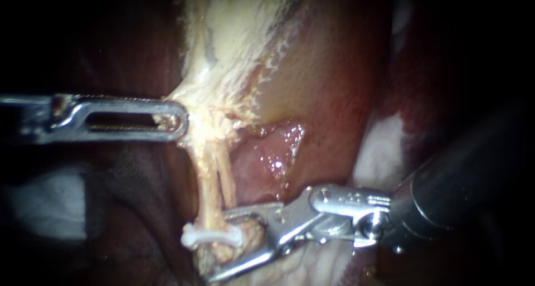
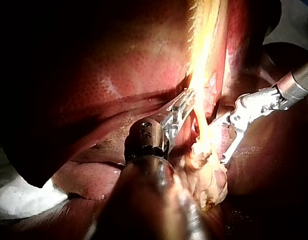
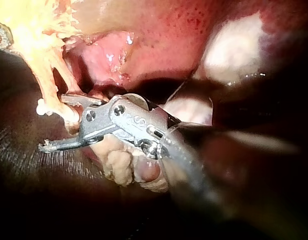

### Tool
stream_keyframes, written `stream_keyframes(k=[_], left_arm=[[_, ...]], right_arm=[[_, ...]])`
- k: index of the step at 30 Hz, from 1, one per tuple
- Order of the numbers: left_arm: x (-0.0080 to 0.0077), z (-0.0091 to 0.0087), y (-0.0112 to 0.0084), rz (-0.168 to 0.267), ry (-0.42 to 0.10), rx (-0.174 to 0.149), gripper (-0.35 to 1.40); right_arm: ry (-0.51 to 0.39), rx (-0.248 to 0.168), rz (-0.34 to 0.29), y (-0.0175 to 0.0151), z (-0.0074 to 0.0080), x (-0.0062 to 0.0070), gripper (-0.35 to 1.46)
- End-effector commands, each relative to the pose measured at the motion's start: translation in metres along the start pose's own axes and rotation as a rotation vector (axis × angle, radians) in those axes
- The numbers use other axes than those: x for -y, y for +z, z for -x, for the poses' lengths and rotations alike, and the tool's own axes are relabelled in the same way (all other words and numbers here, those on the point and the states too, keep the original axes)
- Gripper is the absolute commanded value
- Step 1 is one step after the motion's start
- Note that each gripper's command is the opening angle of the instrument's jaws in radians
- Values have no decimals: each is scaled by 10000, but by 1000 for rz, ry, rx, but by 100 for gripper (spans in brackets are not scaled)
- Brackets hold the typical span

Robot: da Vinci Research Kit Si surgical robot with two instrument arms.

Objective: Going back second clip left tube

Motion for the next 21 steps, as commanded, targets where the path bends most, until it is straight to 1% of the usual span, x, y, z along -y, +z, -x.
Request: stream_keyframes(k=[1, 4, 9, 14, 18, 21], left_arm=[[0, 0, 0, 0, 0, 0, -35], [0, 0, 0, 0, 0, 0, -35], [0, 0, 0, -1, 1, 0, -35], [-1, 0, 0, -1, 1, 0, -35], [-1, 0, 0, -1, 1, 0, -35], [-1, 0, 0, -1, 1, 0, -35]], right_arm=[[-2, 0, 8, 1, 0, -2, 60], [-1, -1, 13, 0, 2, -5, 60], [0, -4, 50, -6, 8, -14, 60], [14, -10, 113, -27, 12, -23, 60], [-2, -12, 131, -40, 13, -28, 60], [-16, -8, 140, -45, 13, -30, 60]])
